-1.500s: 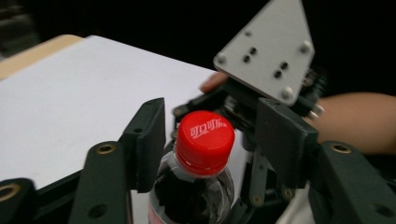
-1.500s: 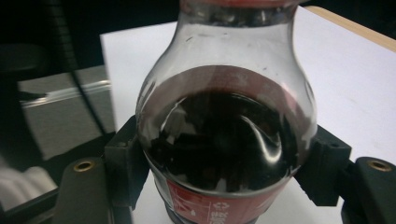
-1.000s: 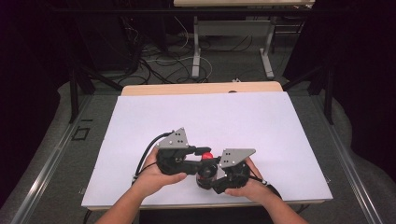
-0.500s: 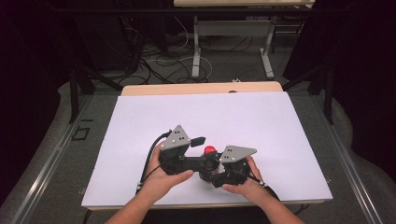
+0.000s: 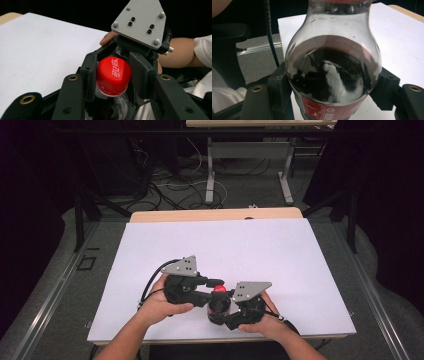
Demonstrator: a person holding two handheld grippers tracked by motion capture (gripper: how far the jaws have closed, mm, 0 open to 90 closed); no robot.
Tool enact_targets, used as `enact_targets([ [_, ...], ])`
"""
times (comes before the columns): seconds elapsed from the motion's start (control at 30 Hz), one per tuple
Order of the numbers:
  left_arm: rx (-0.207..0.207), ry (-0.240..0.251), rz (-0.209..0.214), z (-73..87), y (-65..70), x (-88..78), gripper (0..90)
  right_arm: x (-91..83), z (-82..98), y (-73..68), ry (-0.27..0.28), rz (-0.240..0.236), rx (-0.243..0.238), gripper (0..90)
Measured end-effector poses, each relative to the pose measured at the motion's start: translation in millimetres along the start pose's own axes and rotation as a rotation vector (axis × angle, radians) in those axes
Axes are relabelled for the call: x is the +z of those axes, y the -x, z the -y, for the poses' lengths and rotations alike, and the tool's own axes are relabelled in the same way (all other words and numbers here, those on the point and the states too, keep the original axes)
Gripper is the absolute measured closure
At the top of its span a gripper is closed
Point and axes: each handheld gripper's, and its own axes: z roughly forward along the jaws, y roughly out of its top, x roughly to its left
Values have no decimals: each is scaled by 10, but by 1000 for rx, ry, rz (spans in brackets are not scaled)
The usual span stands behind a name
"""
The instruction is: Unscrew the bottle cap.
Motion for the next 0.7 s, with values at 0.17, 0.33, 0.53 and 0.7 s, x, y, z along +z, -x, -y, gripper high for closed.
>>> enact_targets([
  [0.17, -45, 23, -176, -19, 80, 60, 606, 8, -4, 23, 2, 85, 36, 293],
  [0.33, -139, 80, -396, 16, 249, 231, 606, 32, -1, 37, -24, 240, 64, 294],
  [0.53, -158, 88, -404, 17, 233, 268, 546, 21, 26, 73, -35, 258, 78, 293],
  [0.7, -111, 91, -293, -35, 149, 102, 406, -21, 24, 106, -16, 208, 77, 293],
])
